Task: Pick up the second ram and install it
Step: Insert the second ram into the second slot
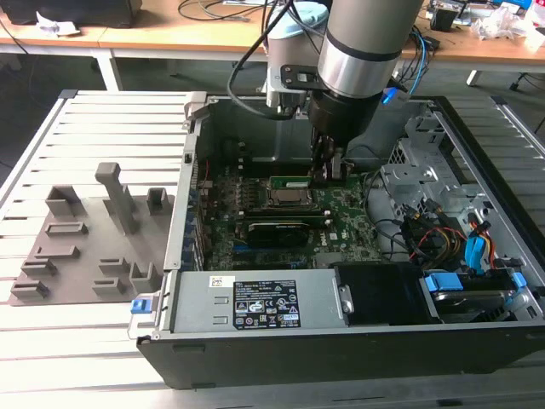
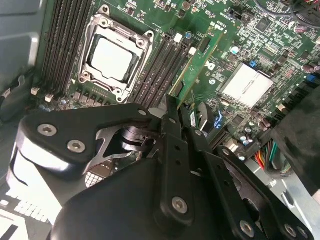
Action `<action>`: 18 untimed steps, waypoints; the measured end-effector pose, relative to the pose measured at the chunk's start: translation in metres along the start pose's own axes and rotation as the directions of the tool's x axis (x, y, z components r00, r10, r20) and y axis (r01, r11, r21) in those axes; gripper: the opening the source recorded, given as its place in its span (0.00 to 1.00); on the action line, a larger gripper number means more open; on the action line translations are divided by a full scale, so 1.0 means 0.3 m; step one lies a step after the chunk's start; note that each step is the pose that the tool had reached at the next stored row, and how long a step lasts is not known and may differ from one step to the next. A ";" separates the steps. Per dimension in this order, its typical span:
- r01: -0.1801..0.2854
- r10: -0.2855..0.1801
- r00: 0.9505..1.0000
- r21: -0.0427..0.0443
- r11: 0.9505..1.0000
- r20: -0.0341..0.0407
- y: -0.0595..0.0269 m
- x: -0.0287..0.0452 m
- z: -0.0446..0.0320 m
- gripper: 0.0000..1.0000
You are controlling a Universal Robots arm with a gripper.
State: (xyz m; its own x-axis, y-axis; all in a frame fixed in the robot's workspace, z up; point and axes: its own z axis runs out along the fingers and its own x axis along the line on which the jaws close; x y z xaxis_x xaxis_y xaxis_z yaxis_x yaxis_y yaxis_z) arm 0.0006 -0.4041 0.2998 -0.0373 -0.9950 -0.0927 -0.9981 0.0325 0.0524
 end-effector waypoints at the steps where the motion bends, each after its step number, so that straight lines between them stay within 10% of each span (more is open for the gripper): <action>1: 0.000 0.000 1.000 0.000 1.000 0.000 0.000 0.000 0.006 0.14; 18: 0.000 0.000 1.000 0.000 1.000 -0.002 0.096 -0.037 0.176 0.14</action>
State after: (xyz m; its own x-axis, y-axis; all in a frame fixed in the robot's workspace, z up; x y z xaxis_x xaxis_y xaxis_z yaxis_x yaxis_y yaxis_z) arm -0.0303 -0.3870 0.2498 -0.0373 -0.9952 -0.0906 -0.9981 0.0326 0.0523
